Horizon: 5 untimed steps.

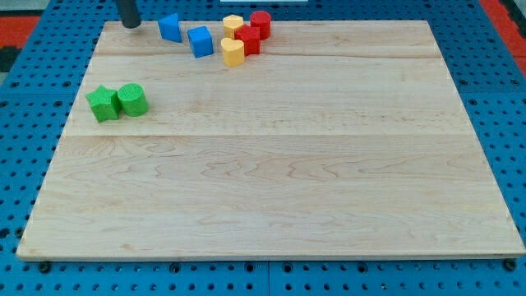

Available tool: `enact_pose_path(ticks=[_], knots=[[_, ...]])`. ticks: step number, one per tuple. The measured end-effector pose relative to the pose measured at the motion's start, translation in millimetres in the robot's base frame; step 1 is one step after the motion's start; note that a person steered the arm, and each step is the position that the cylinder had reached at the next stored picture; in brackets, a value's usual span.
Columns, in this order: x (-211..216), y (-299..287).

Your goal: Move the green blocks into group of blocks

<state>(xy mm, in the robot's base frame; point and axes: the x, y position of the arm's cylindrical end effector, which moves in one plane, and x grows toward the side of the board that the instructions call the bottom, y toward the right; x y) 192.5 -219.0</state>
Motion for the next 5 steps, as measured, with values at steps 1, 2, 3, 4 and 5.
enact_pose_path(ticks=[1, 2, 3, 4, 5], knots=[[23, 65], [33, 37], [57, -78], [72, -86], [123, -86]])
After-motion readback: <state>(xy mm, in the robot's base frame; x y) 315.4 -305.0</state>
